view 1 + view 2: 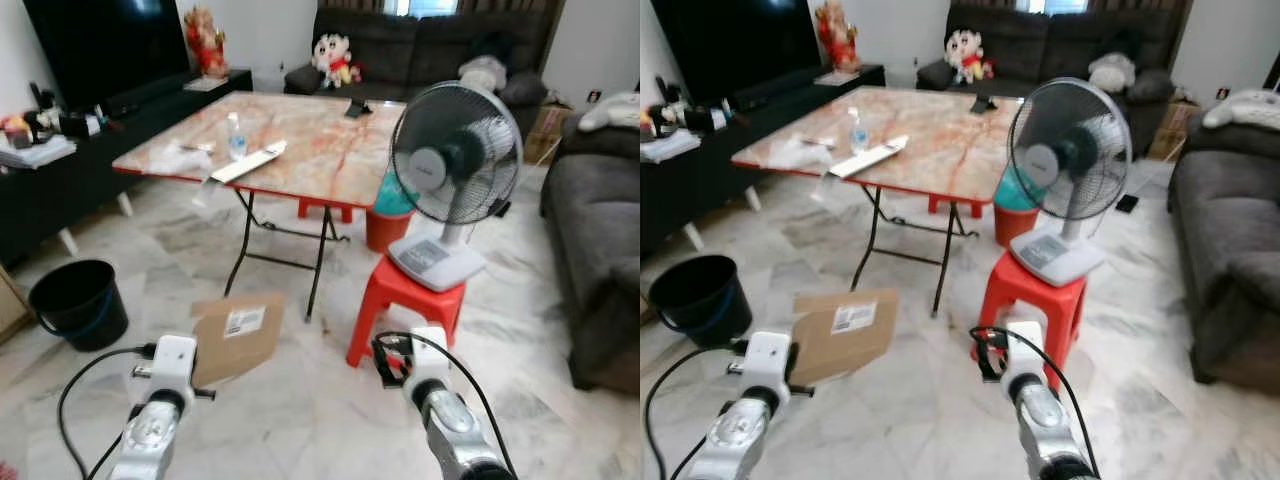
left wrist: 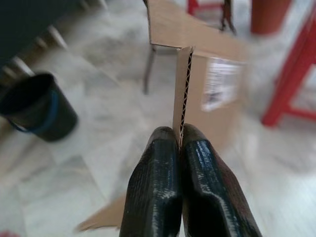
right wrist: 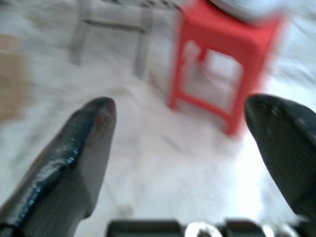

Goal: Picking trash to rubbish bin

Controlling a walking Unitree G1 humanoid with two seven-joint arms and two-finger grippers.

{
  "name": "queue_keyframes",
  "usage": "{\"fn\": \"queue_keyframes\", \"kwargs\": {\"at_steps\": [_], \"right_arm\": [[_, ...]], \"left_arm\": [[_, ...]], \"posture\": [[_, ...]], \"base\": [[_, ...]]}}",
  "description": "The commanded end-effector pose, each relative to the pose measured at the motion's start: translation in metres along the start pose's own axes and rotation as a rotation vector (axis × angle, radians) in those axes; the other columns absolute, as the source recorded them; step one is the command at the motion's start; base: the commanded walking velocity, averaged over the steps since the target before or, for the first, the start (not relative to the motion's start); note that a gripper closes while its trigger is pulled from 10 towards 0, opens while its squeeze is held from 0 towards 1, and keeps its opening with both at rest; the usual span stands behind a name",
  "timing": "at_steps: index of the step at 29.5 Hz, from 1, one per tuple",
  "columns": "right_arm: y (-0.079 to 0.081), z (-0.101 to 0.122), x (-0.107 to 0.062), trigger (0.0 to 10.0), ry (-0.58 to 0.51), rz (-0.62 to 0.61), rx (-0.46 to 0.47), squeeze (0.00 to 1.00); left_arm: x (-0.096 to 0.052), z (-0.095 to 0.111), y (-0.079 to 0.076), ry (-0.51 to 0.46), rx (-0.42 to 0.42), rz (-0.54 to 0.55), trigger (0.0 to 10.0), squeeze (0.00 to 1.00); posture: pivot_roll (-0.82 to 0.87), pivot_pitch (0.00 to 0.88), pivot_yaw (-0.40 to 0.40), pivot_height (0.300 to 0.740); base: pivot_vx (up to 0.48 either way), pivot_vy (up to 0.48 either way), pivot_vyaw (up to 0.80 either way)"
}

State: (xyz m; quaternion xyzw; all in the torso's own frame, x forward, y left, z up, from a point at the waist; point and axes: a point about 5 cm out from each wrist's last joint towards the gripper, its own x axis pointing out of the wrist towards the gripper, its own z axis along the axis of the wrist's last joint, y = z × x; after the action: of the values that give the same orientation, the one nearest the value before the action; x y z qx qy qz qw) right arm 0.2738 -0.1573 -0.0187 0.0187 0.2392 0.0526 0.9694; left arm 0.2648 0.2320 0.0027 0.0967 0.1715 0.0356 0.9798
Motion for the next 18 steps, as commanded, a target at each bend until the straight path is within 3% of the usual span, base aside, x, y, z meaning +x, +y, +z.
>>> {"fn": "queue_keyframes", "kwargs": {"at_steps": [1, 2, 4, 5, 15, 18], "right_arm": [[-0.002, -0.008, -0.002, 10.0, 0.049, -0.01, 0.009, 0.0], [-0.005, -0.031, -0.011, 10.0, 0.145, -0.02, 0.011, 0.0], [-0.006, -0.037, -0.014, 10.0, 0.172, -0.023, 0.012, 0.0], [-0.009, -0.051, -0.021, 10.0, 0.232, -0.038, 0.01, 0.0], [-0.013, -0.091, -0.046, 10.0, 0.378, -0.068, 0.026, 0.0], [-0.013, -0.094, -0.048, 10.0, 0.394, -0.08, 0.024, 0.0]], "left_arm": [[-0.003, -0.012, -0.005, 0.063, 0.0, -0.017, 10.0, 0.0], [-0.015, -0.039, -0.007, 0.191, -0.002, -0.034, 10.0, 0.0], [-0.019, -0.046, -0.007, 0.227, 0.001, -0.038, 10.0, 0.0], [-0.026, -0.058, -0.01, 0.278, 0.008, -0.045, 10.0, 0.0], [-0.049, -0.091, -0.012, 0.439, -0.002, -0.046, 10.0, 0.0], [-0.055, -0.098, -0.013, 0.48, -0.003, -0.045, 10.0, 0.0]], "posture": [[-0.05, 0.0, -0.013, 0.74], [-0.05, 0.0, -0.013, 0.74], [-0.05, 0.0, -0.013, 0.74], [-0.06, 0.0, -0.015, 0.74], [-0.06, 0.0, -0.015, 0.74], [-0.06, 0.0, -0.01, 0.74]], "base": [[0.0, 0.0, 0.0], [0.0, 0.0, 0.0], [0.0, 0.0, 0.0], [0.0, 0.0, 0.0], [0.0, 0.0, 0.0], [0.0, 0.0, 0.66]]}}
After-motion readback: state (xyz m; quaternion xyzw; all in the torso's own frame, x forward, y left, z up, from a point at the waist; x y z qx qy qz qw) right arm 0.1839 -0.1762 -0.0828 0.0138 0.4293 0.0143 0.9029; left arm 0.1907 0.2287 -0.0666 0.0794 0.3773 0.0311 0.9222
